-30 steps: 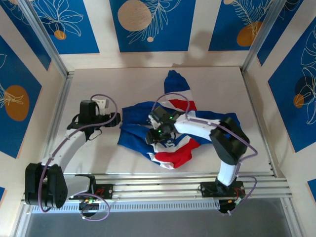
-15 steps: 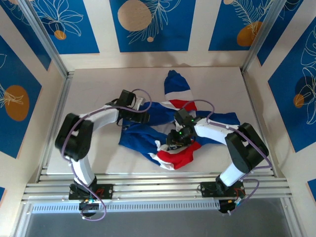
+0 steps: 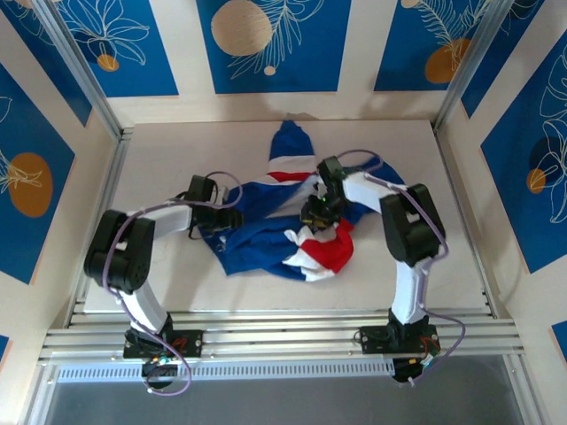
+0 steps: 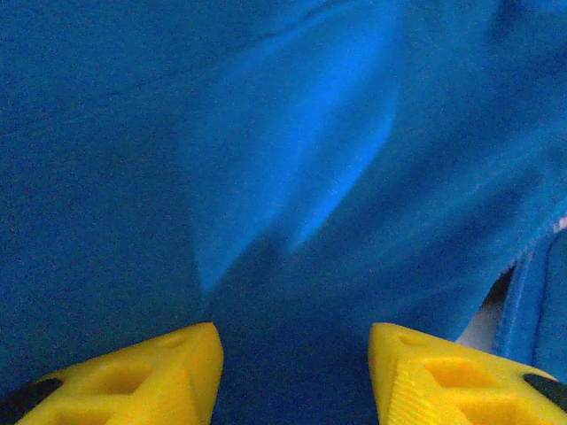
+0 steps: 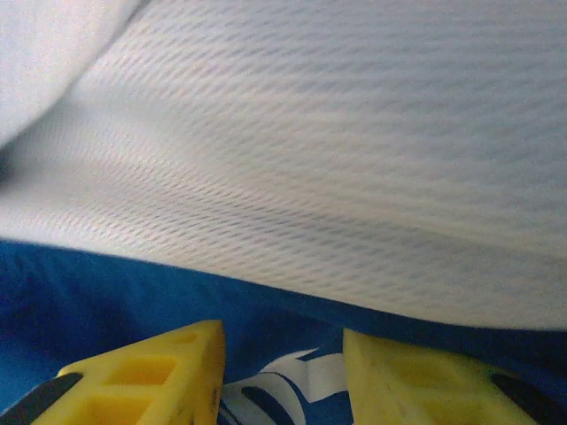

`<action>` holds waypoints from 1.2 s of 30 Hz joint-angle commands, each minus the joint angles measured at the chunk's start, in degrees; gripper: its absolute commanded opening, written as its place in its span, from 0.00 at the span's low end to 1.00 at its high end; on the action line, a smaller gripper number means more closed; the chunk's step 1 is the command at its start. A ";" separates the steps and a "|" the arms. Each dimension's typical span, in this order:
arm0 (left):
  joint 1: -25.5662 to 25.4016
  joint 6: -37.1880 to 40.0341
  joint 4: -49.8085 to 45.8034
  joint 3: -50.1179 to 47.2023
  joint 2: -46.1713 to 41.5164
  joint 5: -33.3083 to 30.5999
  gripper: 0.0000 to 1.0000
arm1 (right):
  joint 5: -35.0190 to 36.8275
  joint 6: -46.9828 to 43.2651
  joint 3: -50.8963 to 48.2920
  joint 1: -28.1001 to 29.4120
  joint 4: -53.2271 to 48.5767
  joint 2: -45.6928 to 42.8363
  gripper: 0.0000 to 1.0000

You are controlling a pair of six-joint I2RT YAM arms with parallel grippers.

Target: Zip up the jacket

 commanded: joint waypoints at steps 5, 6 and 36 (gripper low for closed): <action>-3.23 -9.48 -1.07 -14.37 -8.58 -4.37 0.50 | 1.25 -6.57 29.48 1.51 -14.68 16.64 0.40; -5.15 -11.16 -0.19 -15.20 -9.42 -5.13 0.50 | 1.09 -6.86 31.12 2.18 -15.07 17.11 0.40; -13.67 -9.77 -2.41 11.32 5.95 -0.62 0.60 | -8.24 2.18 -29.67 -18.78 3.46 -30.98 0.45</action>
